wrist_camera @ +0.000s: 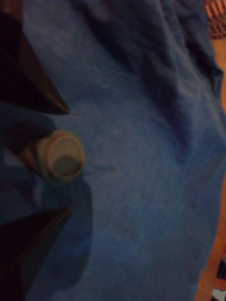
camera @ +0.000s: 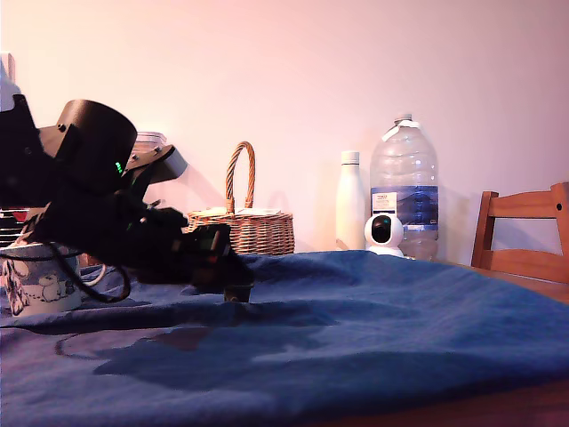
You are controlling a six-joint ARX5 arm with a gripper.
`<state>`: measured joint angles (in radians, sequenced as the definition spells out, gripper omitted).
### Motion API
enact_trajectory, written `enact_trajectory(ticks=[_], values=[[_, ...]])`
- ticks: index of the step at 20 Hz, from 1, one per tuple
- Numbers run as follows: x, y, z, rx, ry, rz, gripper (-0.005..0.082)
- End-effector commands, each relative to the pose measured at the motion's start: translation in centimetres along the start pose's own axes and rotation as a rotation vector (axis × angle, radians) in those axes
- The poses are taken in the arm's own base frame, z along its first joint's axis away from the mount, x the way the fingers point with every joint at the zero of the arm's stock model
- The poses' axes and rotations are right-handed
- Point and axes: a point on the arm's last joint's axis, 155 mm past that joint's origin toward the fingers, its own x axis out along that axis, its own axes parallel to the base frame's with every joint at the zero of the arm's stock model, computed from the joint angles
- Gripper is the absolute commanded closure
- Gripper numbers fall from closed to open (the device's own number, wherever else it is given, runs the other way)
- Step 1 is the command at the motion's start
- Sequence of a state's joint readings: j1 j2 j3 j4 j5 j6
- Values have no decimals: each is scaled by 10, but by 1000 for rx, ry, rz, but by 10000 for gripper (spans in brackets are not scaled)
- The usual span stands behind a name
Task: Pick up the coffee capsules on the table and drop them inside the coffee cup
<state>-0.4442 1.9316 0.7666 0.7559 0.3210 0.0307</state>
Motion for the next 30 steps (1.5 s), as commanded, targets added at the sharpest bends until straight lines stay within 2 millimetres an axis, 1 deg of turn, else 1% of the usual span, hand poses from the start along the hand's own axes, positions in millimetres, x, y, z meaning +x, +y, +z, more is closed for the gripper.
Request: enact_trajectory(ticks=[1, 5, 8, 13, 18, 21, 22, 23, 27, 30], values=[[7, -1, -14, 0, 30, -13, 197], [12, -1, -21, -1, 51, -18, 198], [14, 0, -21, 1, 56, -18, 198], [14, 0, -20, 8, 49, -18, 199], [14, 0, -12, 17, 21, -17, 204], [14, 0, -13, 17, 22, -17, 204], [14, 0, -13, 17, 22, -16, 219], [14, 0, -13, 17, 22, -16, 257], [14, 0, -13, 16, 24, -16, 433], [14, 0, -13, 16, 24, -16, 505]])
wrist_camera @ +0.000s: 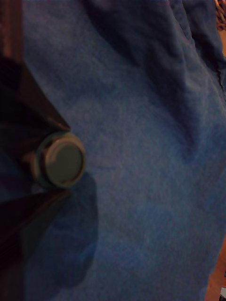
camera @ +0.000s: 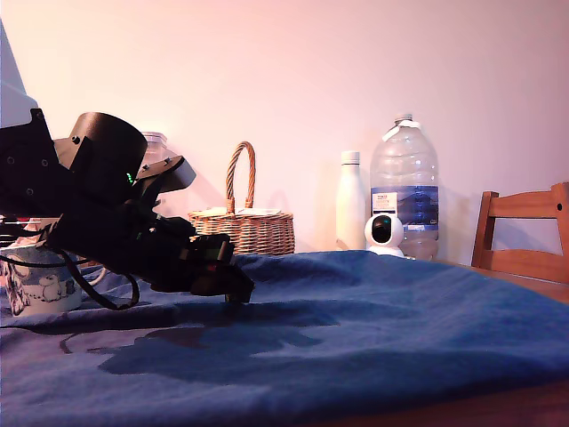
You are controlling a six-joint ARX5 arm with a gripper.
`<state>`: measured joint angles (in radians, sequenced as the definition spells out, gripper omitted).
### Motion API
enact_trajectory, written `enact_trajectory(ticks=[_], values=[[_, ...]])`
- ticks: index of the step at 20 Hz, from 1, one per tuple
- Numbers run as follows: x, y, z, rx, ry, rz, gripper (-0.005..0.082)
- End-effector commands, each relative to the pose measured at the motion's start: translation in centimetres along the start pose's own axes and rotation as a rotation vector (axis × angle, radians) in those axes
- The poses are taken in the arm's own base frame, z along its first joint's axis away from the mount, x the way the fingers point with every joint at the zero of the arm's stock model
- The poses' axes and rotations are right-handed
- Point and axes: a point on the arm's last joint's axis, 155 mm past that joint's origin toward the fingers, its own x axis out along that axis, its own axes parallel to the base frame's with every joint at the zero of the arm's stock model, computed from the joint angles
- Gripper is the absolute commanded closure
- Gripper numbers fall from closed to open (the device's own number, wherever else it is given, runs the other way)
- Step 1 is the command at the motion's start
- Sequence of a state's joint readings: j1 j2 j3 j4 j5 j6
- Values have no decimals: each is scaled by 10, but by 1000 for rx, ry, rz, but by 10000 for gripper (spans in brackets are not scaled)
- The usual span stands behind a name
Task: Pick up the coffee capsules on the table and drop them inside the coffee cup
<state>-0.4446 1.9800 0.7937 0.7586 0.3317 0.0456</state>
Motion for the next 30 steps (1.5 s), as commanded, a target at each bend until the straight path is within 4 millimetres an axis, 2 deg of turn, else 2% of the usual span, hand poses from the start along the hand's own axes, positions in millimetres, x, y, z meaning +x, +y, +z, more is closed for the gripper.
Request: enact_trajectory(ticks=[1, 8, 16, 25, 30], values=[[5, -1, -4, 7, 7, -5, 511], [5, 0, -2, 10, -2, -3, 517], [-3, 0, 24, 30, -63, 2, 517], [-34, 7, 73, 41, -121, 32, 517], [-55, 23, 85, 26, -111, 75, 517]])
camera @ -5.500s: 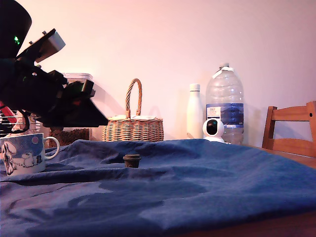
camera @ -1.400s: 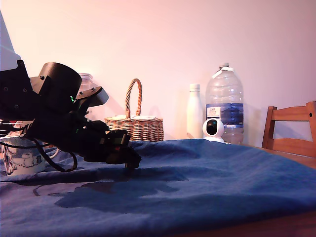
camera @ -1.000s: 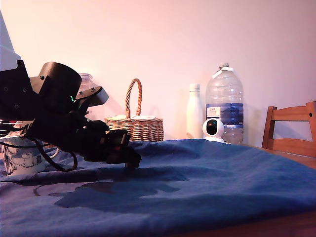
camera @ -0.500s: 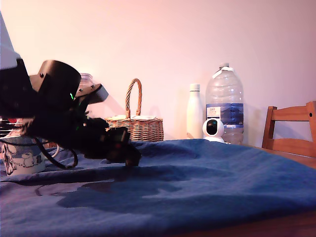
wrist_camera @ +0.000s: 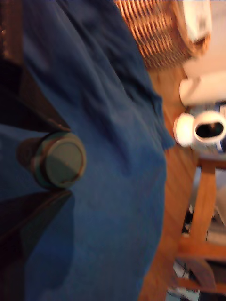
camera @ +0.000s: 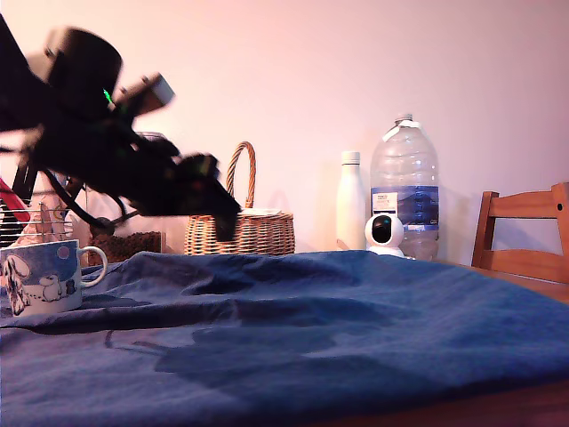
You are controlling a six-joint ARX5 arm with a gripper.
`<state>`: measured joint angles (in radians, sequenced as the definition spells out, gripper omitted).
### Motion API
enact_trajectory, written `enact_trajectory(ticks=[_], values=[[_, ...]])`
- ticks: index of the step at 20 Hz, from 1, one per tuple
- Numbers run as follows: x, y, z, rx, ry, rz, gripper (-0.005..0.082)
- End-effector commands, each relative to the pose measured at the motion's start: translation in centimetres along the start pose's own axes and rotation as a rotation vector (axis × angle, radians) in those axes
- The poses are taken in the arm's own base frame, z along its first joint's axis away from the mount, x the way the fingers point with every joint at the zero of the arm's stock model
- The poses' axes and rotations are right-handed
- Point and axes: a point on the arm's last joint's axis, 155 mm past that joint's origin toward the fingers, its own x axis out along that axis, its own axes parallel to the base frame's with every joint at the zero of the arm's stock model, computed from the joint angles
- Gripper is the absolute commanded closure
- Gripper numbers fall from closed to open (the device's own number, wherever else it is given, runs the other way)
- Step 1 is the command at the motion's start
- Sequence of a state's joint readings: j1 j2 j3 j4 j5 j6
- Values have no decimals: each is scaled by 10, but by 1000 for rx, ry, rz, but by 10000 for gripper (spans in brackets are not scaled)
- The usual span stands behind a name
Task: Pick up the coffee capsules on the table and drop them inside the coffee cup
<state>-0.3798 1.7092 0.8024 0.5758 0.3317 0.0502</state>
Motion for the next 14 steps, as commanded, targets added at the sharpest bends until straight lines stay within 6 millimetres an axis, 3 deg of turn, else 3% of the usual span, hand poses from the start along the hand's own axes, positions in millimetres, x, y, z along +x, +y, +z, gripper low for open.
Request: enact_trajectory(ticks=[1, 9, 14], values=[[-7, 10, 10, 9, -16, 22, 517], [-44, 69, 24, -33, -25, 158, 517], [-61, 104, 10, -82, 17, 236, 517]])
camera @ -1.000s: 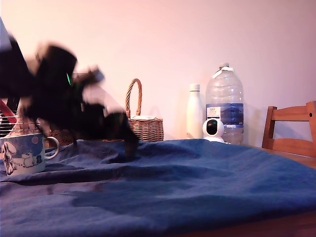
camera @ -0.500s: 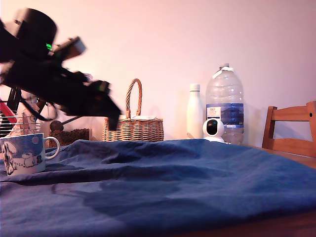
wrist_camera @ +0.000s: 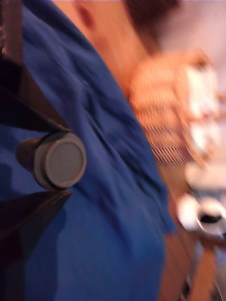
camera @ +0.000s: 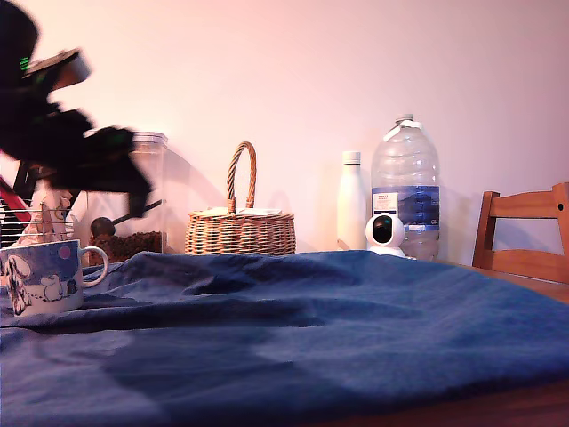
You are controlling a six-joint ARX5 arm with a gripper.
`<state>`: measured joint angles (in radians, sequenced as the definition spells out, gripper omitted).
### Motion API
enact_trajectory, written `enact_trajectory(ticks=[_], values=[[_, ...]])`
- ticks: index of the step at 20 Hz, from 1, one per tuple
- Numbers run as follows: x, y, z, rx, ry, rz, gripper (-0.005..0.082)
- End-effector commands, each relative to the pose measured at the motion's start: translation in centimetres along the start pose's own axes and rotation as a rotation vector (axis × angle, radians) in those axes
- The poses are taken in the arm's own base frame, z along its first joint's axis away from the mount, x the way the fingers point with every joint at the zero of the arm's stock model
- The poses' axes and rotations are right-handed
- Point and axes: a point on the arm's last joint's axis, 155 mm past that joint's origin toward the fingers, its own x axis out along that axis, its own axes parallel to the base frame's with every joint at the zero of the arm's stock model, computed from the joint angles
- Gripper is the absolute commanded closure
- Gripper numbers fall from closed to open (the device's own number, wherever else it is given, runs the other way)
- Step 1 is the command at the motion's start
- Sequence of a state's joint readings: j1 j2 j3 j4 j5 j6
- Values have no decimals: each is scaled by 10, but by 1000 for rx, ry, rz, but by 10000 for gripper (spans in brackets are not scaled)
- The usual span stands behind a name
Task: Pick up the coffee capsules on the table and drop them inside the coffee cup
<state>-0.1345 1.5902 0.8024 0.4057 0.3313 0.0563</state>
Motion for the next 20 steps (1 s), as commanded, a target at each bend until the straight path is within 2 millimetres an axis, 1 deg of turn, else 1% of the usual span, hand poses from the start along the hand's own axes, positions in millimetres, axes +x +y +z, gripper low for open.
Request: enact_trajectory(ticks=[1, 7, 10, 14, 17, 20], values=[[-5, 9, 7, 3, -19, 20, 517], [-28, 48, 10, -36, -6, 109, 517], [-39, 63, 4, -64, 20, 146, 517], [-47, 75, -7, -97, 62, 175, 517], [-51, 80, -21, -129, 112, 186, 517], [-53, 83, -25, -138, 124, 195, 517]])
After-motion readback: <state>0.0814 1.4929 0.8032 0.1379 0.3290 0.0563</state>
